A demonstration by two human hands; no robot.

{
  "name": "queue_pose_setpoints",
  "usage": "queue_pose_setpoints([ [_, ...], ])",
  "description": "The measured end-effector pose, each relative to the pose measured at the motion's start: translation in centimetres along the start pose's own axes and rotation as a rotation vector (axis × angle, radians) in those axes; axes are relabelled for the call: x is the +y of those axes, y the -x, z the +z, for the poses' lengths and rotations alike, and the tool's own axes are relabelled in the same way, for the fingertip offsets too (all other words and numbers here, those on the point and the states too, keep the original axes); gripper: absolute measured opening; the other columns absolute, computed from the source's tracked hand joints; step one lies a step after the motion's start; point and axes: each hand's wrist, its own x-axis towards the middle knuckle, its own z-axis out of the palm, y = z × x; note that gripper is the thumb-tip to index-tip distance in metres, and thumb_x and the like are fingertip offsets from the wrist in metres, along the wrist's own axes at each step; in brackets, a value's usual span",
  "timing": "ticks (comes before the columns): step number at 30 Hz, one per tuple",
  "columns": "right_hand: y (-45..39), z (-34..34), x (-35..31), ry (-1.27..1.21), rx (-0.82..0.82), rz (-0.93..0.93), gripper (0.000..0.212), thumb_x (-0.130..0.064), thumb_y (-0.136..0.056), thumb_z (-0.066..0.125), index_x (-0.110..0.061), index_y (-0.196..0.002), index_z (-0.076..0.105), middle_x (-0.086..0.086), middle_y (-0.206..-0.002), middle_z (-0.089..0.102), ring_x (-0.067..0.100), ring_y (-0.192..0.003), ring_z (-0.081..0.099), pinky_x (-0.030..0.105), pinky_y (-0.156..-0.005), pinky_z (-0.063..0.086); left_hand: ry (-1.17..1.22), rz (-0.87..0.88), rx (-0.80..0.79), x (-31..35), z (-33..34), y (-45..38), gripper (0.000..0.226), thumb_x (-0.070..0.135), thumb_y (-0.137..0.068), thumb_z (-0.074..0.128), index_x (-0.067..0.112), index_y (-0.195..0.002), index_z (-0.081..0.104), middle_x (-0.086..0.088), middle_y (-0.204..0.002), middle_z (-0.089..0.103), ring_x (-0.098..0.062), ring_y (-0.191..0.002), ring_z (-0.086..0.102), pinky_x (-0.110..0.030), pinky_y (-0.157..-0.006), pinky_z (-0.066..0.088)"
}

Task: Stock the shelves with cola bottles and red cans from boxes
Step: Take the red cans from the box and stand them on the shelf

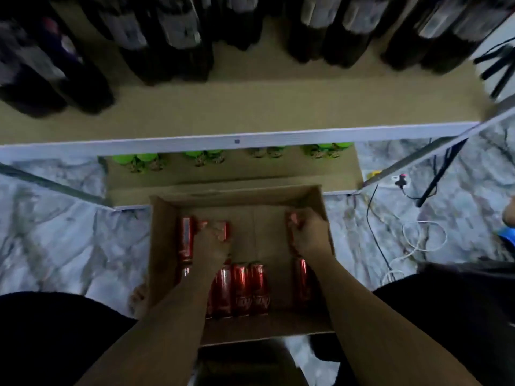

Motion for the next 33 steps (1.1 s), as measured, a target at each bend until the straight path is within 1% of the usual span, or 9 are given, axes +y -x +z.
queue_pose_setpoints([
  [6,-2.8,9.2,7.7,0.322,-0.017,0.168,0.058,-0.017,-0.094,0.061,-0.007,-0.147,0.04,0.022,-0.135,0.05,0.04,-0.123,0.052,0.045,-0.107,0.042,-0.175,-0.18,0.063,-8.5,5.5,-3.3,0.024,0.019,-0.099,0.065,0.004,-0.118,0.063,-0.017,-0.105,0.073,-0.036,-0.099,0.071,-0.04,-0.082,0.058],
  [9,-3.3,11.9,10.2,0.499,-0.04,0.181,0.078,-0.027,-0.097,0.059,-0.01,-0.159,0.014,0.024,-0.151,0.034,0.041,-0.136,0.038,0.047,-0.114,0.031,-0.27,-0.195,0.086,-10.0,8.0,-4.0,0.049,0.015,-0.088,0.076,0.006,-0.132,0.056,-0.02,-0.128,0.06,-0.039,-0.119,0.06,-0.048,-0.102,0.051],
  [11,-3.7,13.3,11.7,0.561,-0.006,0.168,0.075,-0.024,-0.101,0.052,-0.01,-0.16,0.008,0.025,-0.155,0.029,0.041,-0.137,0.037,0.048,-0.114,0.03,-0.36,-0.176,0.122,-10.5,9.3,-4.2,0.062,0.025,-0.088,0.078,0.008,-0.141,0.051,-0.02,-0.142,0.048,-0.039,-0.133,0.046,-0.05,-0.112,0.043],
  [14,-4.3,14.6,13.1,0.595,0.116,0.132,0.069,-0.015,-0.101,0.05,-0.006,-0.16,0.015,0.028,-0.15,0.034,0.044,-0.133,0.039,0.048,-0.114,0.03,-0.418,-0.162,0.163,-10.2,10.7,-4.2,0.07,0.03,-0.091,0.074,0.009,-0.149,0.042,-0.022,-0.151,0.036,-0.04,-0.141,0.032,-0.05,-0.115,0.037],
  [19,-5.2,15.2,14.1,0.618,0.171,0.067,0.07,-0.013,-0.097,0.057,-0.004,-0.157,0.023,0.03,-0.134,0.043,0.045,-0.121,0.046,0.047,-0.111,0.033,-0.508,-0.121,0.166,-10.1,12.3,-3.9,0.084,0.025,-0.09,0.074,0.011,-0.158,0.026,-0.024,-0.151,0.038,-0.038,-0.141,0.033,-0.05,-0.115,0.04],
  [24,-5.0,15.3,14.5,0.444,0.108,0.098,0.082,-0.016,-0.097,0.061,-0.02,-0.161,0.01,0.022,-0.133,0.051,0.039,-0.117,0.057,0.05,-0.099,0.05,-0.579,-0.097,0.133,-10.9,12.5,-4.5,0.088,0.035,-0.095,0.069,0.008,-0.161,0.017,-0.022,-0.147,0.05,-0.038,-0.136,0.041,-0.047,-0.116,0.037],
  [27,-5.0,14.4,14.2,0.305,0.104,0.136,0.092,-0.013,-0.085,0.075,-0.018,-0.159,0.02,0.022,-0.138,0.048,0.04,-0.126,0.051,0.049,-0.108,0.043,-0.465,-0.078,0.124,-11.2,11.6,-4.6,0.082,0.038,-0.095,0.068,0.009,-0.159,0.025,-0.022,-0.149,0.047,-0.039,-0.14,0.038,-0.051,-0.115,0.037],
  [30,-4.7,13.5,13.0,0.327,0.078,0.118,0.075,-0.017,-0.077,0.082,-0.007,-0.142,0.046,0.022,-0.136,0.05,0.041,-0.128,0.047,0.049,-0.113,0.038,-0.275,-0.058,0.17,-11.0,10.3,-3.8,0.077,0.038,-0.092,0.072,0.014,-0.156,0.037,-0.018,-0.151,0.044,-0.036,-0.142,0.036,-0.052,-0.117,0.035],
  [33,-4.4,12.9,11.9,0.403,0.027,0.103,0.076,-0.027,-0.077,0.084,-0.013,-0.142,0.046,0.02,-0.133,0.054,0.038,-0.125,0.05,0.047,-0.112,0.04,0.112,-0.067,0.229,-9.4,8.9,-3.0,0.069,0.024,-0.082,0.085,0.019,-0.144,0.055,-0.01,-0.146,0.049,-0.028,-0.134,0.048,-0.037,-0.11,0.038],
])
